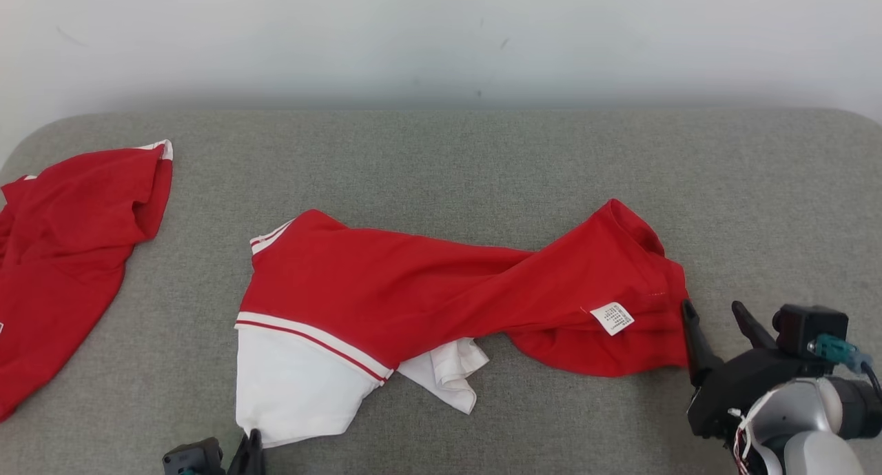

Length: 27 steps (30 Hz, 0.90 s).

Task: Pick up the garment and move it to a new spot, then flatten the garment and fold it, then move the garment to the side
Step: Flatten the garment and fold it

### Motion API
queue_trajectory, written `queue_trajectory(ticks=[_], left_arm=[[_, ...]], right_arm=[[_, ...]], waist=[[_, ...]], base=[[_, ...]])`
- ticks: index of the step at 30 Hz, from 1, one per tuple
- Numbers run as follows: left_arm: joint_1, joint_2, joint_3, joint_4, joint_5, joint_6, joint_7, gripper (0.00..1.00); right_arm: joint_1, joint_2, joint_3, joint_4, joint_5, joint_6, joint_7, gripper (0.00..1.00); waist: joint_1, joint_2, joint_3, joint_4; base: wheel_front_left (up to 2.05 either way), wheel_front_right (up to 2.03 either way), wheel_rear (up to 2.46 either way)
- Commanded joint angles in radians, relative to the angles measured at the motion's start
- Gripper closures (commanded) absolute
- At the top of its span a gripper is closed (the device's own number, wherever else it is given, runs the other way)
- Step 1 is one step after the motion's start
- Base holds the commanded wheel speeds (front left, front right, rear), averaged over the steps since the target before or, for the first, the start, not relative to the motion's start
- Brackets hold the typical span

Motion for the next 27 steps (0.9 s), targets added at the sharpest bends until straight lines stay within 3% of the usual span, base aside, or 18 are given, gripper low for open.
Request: queue_trajectory(ticks=[1,10,17,19,24,26,27], left_arm=[[-0.008,-0.005,-0.004,0.013,-0.009,-0.006,0.003,1.00],[-0.030,-0.005,-0.007,0.025,-0.015,-0.015,-0.006,1.00],[-0.039,-0.014,-0.017,0.039,-0.020,-0.029,-0.017,1.00],[-0.038,-0.015,-0.016,0.044,-0.025,-0.031,-0.022,1.00],[-0.037,-0.013,-0.012,0.052,-0.032,-0.034,-0.028,1.00],[-0.040,-0.012,-0.013,0.054,-0.033,-0.034,-0.031,1.00],[-0.041,-0.012,-0.013,0.054,-0.034,-0.034,-0.031,1.00]], right_arm=[[-0.016,-0.001,-0.003,0.001,-0.007,0.003,0.003,0.00],[-0.125,-0.001,0.026,0.076,-0.074,0.003,0.123,0.00],[-0.171,-0.001,0.019,0.166,-0.100,0.003,0.132,0.02],[-0.173,-0.001,0.017,0.181,-0.101,0.003,0.130,0.31],[-0.180,-0.001,0.021,0.207,-0.101,0.003,0.120,0.73],[-0.184,0.000,0.022,0.213,-0.103,0.003,0.116,1.00],[-0.186,-0.001,0.023,0.213,-0.111,0.003,0.112,1.00]], waist=[[0.0000,0.0000,0.003,0.000],[0.0000,0.0000,0.036,0.020],[0.0000,0.0000,0.049,0.046],[0.0000,0.0000,0.050,0.048],[0.0000,0.0000,0.051,0.044],[0.0000,0.0000,0.050,0.042],[0.0000,0.0000,0.049,0.041]], base=[[0.00,0.00,0.00],[0.00,0.00,0.00],[0.00,0.00,0.00],[0.00,0.00,0.00],[0.00,0.00,0.00],[0.00,0.00,0.00],[0.00,0.00,0.00]])
